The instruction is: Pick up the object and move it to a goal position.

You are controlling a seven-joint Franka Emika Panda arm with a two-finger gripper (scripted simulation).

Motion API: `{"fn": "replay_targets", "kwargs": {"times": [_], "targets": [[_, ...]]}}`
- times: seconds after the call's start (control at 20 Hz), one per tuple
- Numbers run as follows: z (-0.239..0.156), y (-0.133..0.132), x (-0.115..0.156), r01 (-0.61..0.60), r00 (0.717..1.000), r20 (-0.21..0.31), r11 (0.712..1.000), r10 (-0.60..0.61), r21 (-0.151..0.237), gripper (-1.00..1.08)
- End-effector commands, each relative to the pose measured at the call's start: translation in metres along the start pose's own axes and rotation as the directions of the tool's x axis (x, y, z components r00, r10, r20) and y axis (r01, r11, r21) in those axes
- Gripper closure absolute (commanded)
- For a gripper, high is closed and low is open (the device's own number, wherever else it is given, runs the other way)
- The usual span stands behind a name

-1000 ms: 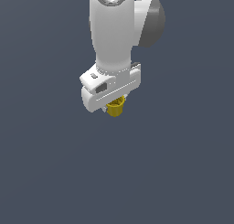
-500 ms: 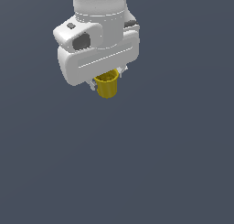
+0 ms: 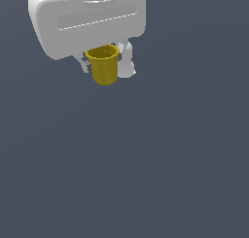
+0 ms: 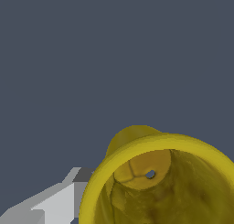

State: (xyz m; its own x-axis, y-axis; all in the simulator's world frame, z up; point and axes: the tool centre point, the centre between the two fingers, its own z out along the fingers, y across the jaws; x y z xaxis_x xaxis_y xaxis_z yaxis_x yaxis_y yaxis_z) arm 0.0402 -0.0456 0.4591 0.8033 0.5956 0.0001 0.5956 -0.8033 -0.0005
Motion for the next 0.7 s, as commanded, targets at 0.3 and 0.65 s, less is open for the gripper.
{"fn": "replay_targets", "kwargs": {"times": [0.3,0.65], "targets": [[-0.027,0.006,-0.001,0.000,1.000,0.000,1.000,0.000,0.000,1.08],[-0.032,0.008,-0.001,0.000,1.000,0.000,1.000,0.000,0.000,1.08]]}}
